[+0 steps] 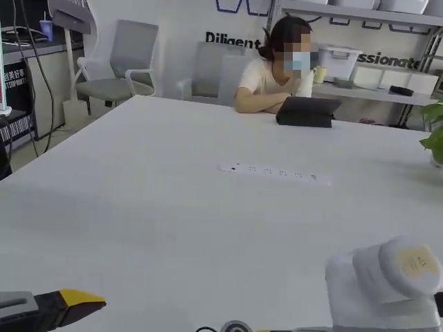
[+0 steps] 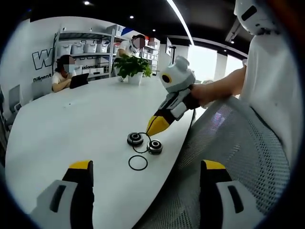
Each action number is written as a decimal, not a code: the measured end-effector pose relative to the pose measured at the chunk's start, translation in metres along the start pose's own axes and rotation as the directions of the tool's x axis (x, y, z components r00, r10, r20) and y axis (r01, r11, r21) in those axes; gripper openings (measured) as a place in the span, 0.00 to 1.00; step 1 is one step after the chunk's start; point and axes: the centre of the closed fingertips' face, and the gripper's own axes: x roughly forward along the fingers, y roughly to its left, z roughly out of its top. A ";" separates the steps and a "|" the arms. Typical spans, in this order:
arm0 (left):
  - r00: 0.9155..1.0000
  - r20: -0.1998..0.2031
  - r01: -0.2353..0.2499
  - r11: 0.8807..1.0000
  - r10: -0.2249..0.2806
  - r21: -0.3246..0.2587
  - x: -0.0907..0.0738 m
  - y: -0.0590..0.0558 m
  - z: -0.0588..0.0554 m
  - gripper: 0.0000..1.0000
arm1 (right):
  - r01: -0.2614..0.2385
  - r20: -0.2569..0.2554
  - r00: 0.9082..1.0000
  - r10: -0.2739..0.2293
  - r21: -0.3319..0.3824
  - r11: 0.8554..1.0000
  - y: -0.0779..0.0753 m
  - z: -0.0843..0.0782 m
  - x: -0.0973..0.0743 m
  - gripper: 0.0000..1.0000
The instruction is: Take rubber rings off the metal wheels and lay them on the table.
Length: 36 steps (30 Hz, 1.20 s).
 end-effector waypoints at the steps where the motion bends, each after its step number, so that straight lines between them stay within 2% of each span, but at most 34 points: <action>1: 1.000 -0.001 0.000 1.000 0.000 0.000 0.000 0.000 0.000 0.91 | 0.001 -0.004 1.000 -0.002 -0.008 1.000 0.000 -0.001 0.001 0.00; 6: 1.000 -0.002 0.001 1.000 -0.001 -0.003 0.000 0.000 -0.001 0.91 | -0.022 -0.051 0.998 0.021 -0.025 0.999 0.005 -0.013 0.009 0.00; 13: 1.000 -0.004 -0.002 1.000 0.002 -0.004 0.000 0.001 -0.001 0.91 | -0.015 -0.105 0.994 0.004 -0.101 0.995 0.005 -0.028 0.019 0.00; 15: 1.000 -0.007 -0.001 1.000 0.001 -0.004 0.000 0.000 -0.002 0.91 | -0.002 -0.116 0.993 -0.015 -0.147 0.989 0.001 -0.030 0.021 0.00; 18: 1.000 -0.013 0.002 1.000 -0.002 0.000 0.000 0.000 -0.003 0.91 | 0.006 -0.139 0.990 -0.030 -0.174 0.985 -0.002 -0.034 0.022 0.00; 32: 1.000 -0.011 -0.004 1.000 0.004 -0.015 0.000 0.001 -0.002 0.90 | 0.020 -0.153 0.986 -0.061 -0.259 0.966 -0.006 -0.035 0.020 0.00; 36: 1.000 -0.015 -0.004 1.000 0.003 -0.014 0.000 0.001 -0.003 0.90 | 0.028 -0.147 0.987 -0.068 -0.260 0.965 -0.007 -0.033 0.019 0.00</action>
